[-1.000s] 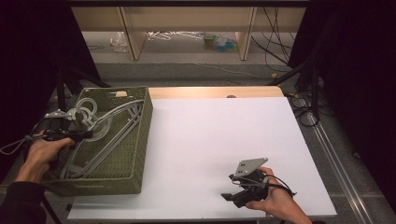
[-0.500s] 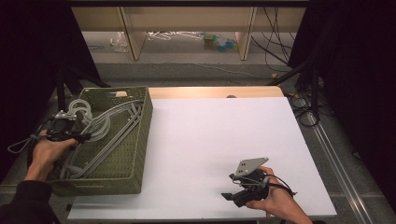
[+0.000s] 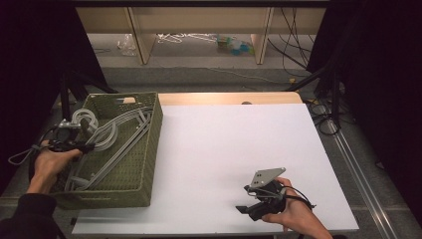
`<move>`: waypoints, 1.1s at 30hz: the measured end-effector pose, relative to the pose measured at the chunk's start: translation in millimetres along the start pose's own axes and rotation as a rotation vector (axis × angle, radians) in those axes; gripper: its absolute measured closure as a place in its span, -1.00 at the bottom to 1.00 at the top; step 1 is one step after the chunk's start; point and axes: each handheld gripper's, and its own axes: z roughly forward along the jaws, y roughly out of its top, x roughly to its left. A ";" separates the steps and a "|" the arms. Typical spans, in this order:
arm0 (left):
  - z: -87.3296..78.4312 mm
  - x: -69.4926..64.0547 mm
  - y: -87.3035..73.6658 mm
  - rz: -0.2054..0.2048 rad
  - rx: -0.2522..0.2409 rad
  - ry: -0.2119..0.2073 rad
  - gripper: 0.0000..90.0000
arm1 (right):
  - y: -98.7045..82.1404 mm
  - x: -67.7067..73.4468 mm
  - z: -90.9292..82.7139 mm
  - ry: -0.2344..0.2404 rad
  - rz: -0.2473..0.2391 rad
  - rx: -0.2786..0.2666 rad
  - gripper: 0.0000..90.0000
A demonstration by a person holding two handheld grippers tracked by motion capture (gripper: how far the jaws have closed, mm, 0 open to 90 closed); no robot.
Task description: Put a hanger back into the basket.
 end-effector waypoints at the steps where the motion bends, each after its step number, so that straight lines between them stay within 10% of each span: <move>1: -0.9 0.6 -0.3 -0.024 0.000 -0.001 0.45 | 0.0 -0.1 0.0 0.000 0.000 0.001 -0.29; 7: -13.8 4.3 0.3 -0.107 -0.061 0.006 0.25 | 0.0 -0.2 -0.2 -0.003 0.004 0.004 -0.29; 13: -31.9 -8.7 3.0 -0.105 -0.139 -0.023 0.07 | 0.0 -0.7 -0.2 -0.005 0.002 -0.007 -0.29; 18: -51.1 -23.1 2.1 -0.075 -0.204 -0.082 -0.08 | 0.1 -1.2 0.3 -0.003 0.009 -0.008 -0.29; 25: -61.8 -50.2 0.8 -0.146 -0.356 -0.215 -0.20 | 0.3 -0.8 1.3 -0.003 0.018 -0.020 -0.30; 33: -67.1 -93.4 0.4 -0.086 -0.436 -0.326 -0.32 | -0.3 -3.3 1.4 -0.004 0.023 -0.031 -0.31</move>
